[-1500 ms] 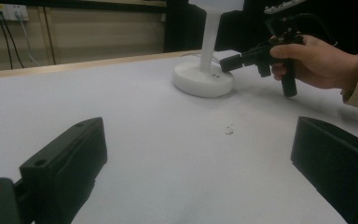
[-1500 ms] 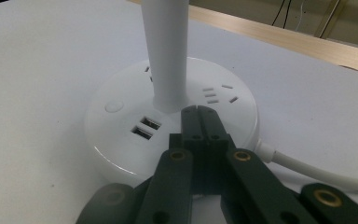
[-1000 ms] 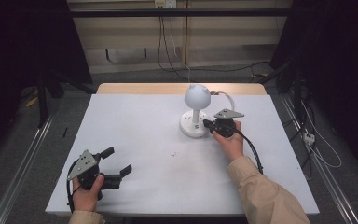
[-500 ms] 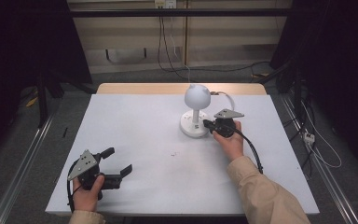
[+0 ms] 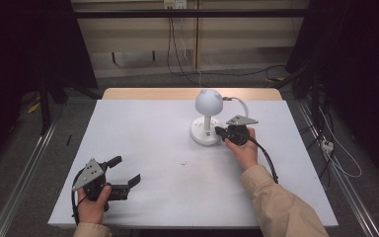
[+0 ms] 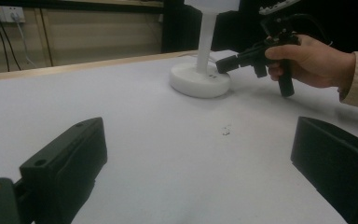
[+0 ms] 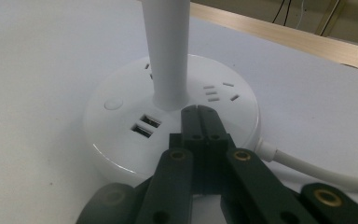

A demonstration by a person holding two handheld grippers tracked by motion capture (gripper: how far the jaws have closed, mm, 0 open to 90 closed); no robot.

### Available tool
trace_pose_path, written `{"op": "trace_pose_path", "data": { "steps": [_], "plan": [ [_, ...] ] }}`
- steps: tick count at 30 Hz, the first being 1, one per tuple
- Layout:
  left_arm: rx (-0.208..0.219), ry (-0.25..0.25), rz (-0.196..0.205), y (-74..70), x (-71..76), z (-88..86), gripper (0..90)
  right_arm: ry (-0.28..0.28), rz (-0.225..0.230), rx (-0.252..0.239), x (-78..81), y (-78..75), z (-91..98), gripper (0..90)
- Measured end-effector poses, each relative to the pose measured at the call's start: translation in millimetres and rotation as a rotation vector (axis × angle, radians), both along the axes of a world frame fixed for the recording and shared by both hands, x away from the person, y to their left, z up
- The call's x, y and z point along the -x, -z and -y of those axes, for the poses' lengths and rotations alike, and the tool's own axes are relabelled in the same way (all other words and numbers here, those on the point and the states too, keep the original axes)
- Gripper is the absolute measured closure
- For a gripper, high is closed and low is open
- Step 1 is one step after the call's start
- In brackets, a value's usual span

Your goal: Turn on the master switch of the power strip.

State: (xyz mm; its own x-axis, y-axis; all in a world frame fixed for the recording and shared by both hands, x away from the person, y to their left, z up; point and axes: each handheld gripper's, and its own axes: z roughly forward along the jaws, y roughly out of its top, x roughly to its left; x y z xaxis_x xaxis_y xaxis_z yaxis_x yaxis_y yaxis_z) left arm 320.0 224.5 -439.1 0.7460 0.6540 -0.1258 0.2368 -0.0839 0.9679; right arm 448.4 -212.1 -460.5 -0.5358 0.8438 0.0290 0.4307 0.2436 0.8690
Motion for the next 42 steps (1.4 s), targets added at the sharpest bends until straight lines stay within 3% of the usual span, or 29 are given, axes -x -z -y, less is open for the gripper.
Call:
{"op": "trace_pose_path", "data": {
  "steps": [18, 23, 30, 32, 35, 42],
  "plan": [
    [0.001, -0.004, -0.003, 0.7, 0.0, -1.5, 3.1, -0.011, 0.001, 0.009, -0.8, -0.2, 0.3, 90.0],
    [0.007, -0.009, -0.004, 1.2, -1.2, -3.7, 3.1, 0.006, 0.025, -0.015, 0.5, -0.9, 0.1, 90.0],
    [0.001, -0.008, -0.005, 2.2, -2.0, -4.2, 3.1, 0.002, 0.015, -0.052, 3.6, -2.0, -1.7, 89.6],
    [0.000, -0.008, -0.006, 2.0, -1.7, -4.2, 3.1, 0.008, 0.008, -0.066, 4.4, -3.8, -2.6, 77.9],
    [0.001, -0.008, -0.006, 1.9, -1.4, -3.7, 3.1, 0.018, -0.009, -0.083, 6.4, -5.1, -3.3, 76.1],
    [0.000, -0.007, -0.006, 2.1, -1.5, -3.8, 3.1, 0.022, -0.022, -0.096, 9.7, -8.3, -1.3, 59.3]
  ]
}}
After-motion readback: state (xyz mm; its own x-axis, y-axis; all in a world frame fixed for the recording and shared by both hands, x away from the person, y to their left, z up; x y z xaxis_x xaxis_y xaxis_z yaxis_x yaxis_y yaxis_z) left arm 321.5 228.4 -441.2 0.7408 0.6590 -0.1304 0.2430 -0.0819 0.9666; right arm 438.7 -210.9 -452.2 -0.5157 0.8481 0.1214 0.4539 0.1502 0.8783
